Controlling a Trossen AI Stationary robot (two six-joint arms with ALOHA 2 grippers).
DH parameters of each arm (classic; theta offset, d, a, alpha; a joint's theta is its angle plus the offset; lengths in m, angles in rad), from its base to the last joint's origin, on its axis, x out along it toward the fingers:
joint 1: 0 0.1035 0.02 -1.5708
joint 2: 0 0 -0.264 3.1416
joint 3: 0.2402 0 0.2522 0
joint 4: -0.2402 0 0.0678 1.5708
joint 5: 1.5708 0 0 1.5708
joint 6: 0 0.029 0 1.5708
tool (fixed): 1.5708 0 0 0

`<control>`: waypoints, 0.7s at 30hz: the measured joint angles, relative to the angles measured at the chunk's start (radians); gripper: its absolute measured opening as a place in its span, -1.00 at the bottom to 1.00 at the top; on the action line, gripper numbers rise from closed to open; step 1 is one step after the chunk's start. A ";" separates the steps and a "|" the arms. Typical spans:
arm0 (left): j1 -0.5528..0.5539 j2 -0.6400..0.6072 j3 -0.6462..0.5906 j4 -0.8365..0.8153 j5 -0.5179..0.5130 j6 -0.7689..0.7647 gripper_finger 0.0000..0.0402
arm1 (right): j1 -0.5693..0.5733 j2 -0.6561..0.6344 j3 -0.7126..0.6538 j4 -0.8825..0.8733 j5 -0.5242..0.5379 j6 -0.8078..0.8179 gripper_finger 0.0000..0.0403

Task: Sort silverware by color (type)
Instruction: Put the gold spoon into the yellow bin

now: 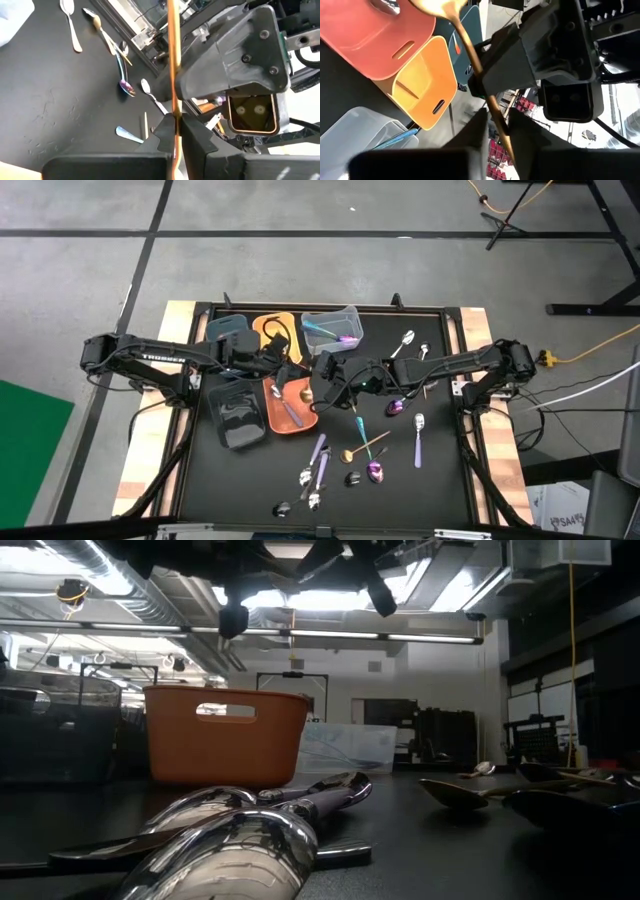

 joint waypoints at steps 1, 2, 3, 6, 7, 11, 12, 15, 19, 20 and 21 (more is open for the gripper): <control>0.000 0.000 0.000 0.001 -0.005 0.000 -0.94 | 0.000 0.000 0.000 -0.001 0.000 0.000 -0.59; 0.000 0.000 0.000 0.001 -0.010 0.000 -0.94 | 0.000 0.001 0.000 -0.002 0.000 0.000 -0.54; 0.000 0.000 0.000 0.003 -0.018 0.001 -0.94 | 0.000 0.001 0.000 -0.003 0.000 0.000 -0.49; 0.003 -0.002 0.000 0.003 -0.046 0.010 -0.94 | 0.000 0.001 0.000 -0.004 0.005 0.010 -0.40; 0.007 -0.002 0.000 -0.001 -0.051 0.010 -0.94 | 0.001 0.001 0.000 -0.004 0.016 0.022 -0.38; 0.039 -0.002 0.000 -0.059 -0.077 0.036 -0.94 | 0.001 0.001 0.000 -0.008 0.075 0.053 -0.37; 0.049 -0.002 0.000 -0.081 -0.088 0.046 -0.94 | 0.001 0.001 0.000 -0.008 0.088 0.058 -0.37; 0.085 -0.002 0.000 -0.147 -0.127 0.079 -0.94 | 0.001 0.001 -0.001 -0.009 0.134 0.094 -0.37; 0.149 -0.002 0.000 -0.227 -0.196 0.151 -0.94 | 0.000 0.001 -0.001 -0.037 0.230 0.166 -0.36; 0.169 -0.002 0.000 -0.245 -0.216 0.165 -0.94 | 0.000 0.001 -0.001 -0.049 0.263 0.189 -0.36; 0.189 -0.002 0.000 -0.260 -0.233 0.176 -0.94 | -0.003 0.001 -0.001 -0.063 0.298 0.213 -0.36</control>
